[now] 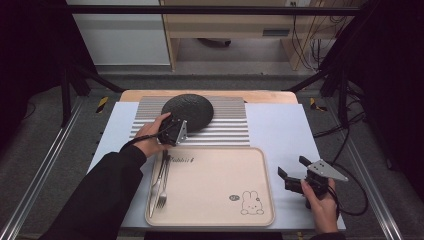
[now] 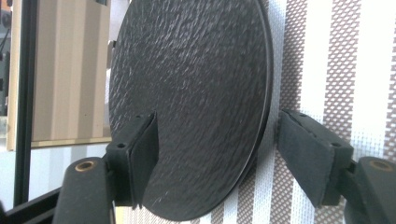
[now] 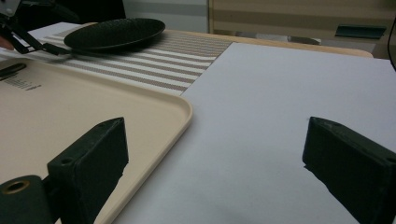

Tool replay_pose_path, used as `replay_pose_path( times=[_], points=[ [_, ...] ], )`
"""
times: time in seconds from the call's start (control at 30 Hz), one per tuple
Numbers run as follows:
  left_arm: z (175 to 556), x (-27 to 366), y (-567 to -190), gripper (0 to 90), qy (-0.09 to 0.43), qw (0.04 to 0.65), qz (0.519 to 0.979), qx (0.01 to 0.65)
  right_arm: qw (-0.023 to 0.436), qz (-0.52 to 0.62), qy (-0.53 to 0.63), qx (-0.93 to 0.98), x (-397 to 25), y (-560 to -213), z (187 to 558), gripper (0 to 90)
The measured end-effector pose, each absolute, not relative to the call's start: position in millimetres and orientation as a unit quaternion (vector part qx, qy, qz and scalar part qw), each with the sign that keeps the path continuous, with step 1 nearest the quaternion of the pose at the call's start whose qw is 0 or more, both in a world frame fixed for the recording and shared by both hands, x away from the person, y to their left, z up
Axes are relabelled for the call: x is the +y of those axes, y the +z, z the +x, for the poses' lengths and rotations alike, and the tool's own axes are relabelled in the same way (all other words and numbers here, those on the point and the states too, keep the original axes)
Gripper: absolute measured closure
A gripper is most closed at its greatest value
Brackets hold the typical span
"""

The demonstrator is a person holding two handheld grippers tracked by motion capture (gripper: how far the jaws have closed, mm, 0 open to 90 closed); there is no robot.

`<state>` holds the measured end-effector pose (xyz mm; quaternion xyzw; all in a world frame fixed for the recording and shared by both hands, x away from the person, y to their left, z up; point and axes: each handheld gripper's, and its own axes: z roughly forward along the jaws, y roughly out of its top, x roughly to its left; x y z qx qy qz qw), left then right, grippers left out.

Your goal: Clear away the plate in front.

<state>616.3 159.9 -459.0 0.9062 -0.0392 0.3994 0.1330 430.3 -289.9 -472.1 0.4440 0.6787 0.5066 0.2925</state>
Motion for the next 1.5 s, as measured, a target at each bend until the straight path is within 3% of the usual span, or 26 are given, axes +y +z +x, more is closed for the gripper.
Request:
replay_pose_path(
  times=[0.47, 1.5],
  points=[
    [615, 153, -463, 42.3, 0.411, 0.128, 0.901, -0.045, 0.293, 0.444, 0.506, 0.679, -290, -472, 430, 7.0],
    [615, 153, -475, 51.5, 0.42, 0.131, 0.897, -0.039, 0.291, 0.443, 0.505, 0.681, -290, -473, 431, 7.0]
  ],
)
